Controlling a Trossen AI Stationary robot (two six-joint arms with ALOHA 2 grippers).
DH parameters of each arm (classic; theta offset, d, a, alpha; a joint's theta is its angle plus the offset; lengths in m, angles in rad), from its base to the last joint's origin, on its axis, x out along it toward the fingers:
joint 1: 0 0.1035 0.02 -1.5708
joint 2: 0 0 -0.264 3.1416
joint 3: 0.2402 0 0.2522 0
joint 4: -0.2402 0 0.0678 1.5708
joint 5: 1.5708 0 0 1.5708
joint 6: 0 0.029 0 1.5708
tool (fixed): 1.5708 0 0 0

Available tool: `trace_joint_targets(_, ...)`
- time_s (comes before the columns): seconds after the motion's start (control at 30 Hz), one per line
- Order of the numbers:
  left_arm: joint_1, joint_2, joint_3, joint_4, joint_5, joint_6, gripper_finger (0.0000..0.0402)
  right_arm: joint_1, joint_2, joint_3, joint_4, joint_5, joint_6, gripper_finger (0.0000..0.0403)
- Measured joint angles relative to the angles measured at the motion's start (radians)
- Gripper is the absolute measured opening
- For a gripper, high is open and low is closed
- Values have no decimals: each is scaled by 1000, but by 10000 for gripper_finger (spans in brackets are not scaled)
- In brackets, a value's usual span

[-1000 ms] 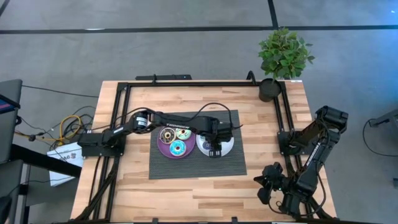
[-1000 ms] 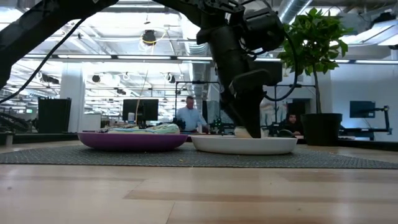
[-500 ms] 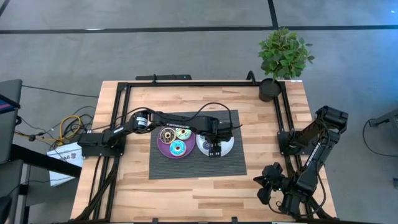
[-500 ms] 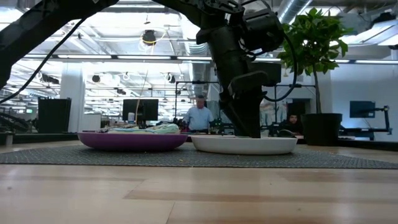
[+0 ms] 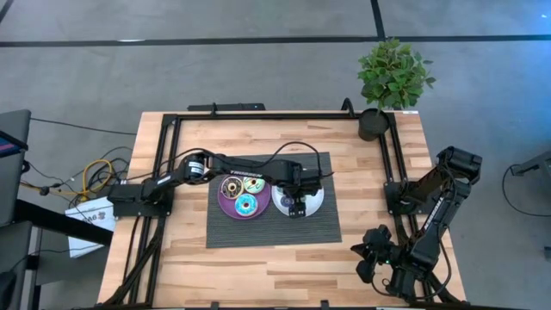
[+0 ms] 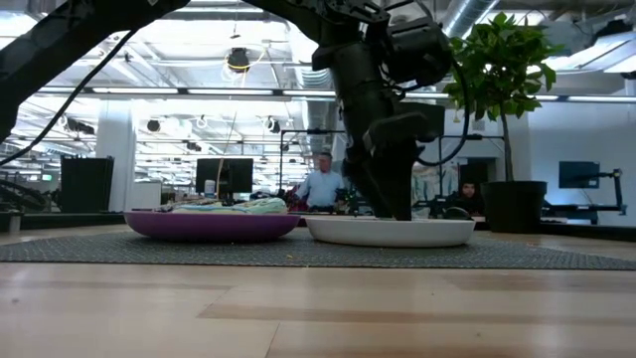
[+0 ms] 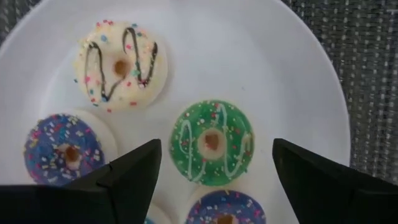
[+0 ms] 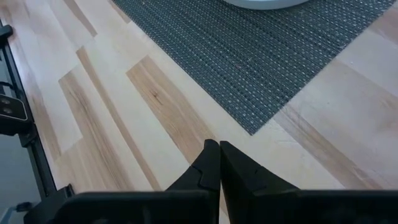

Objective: Pick & Place donuts
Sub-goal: Return to Home Position

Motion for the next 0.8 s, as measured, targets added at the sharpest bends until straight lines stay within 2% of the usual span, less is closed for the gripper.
trace_joint_targets(0.2, 2, -21, 10, -29, 17, -26, 302, 0, 0, 0, 0, 0, -11, 1)
trace_joint_targets(0.43, 2, -23, 118, -79, 14, -24, 302, 0, 0, 0, 0, -1, -35, 1)
trace_joint_targets(0.63, 2, -25, 209, -126, 11, -91, 302, -13, 0, 0, 9, -6, -169, 1)
trace_joint_targets(0.8, 0, -24, 305, -284, 62, -98, 302, -27, 0, 0, -4, -7, -172, 1)
